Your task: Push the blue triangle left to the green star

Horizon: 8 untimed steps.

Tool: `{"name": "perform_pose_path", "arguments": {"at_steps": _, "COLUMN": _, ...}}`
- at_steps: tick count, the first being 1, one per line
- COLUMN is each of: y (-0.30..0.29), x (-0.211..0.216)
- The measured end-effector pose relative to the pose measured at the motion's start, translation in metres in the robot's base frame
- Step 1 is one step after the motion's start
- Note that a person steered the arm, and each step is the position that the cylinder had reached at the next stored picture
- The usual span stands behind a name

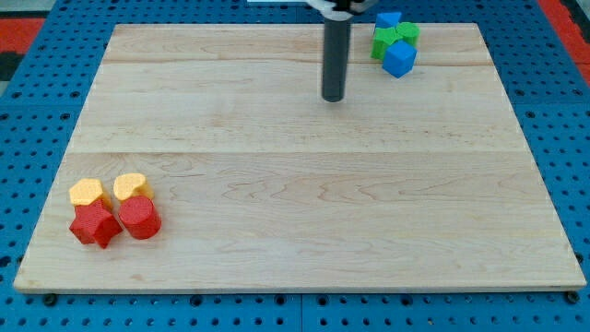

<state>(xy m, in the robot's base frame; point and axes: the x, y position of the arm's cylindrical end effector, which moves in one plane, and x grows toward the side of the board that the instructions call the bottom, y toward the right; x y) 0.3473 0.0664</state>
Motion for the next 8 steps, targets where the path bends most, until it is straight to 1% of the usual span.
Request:
{"name": "perform_pose_path", "arguments": {"at_steps": 1, "y": 0.072, "x": 0.0}}
{"name": "perform_pose_path", "arguments": {"at_steps": 2, "y": 0.12, "x": -0.029}}
{"name": "perform_pose_path", "arguments": {"at_steps": 3, "y": 0.181, "x": -0.07}}
{"name": "perform_pose_path", "arguments": {"at_steps": 4, "y": 0.216, "x": -0.113}}
{"name": "perform_pose_path", "arguments": {"at_steps": 5, "y": 0.194, "x": -0.155}}
{"name": "perform_pose_path", "arguments": {"at_steps": 6, "y": 0.183, "x": -0.156}}
{"name": "perform_pose_path", "arguments": {"at_steps": 7, "y": 0.126, "x": -0.156}}
{"name": "perform_pose_path", "arguments": {"at_steps": 8, "y": 0.103, "x": -0.156}}
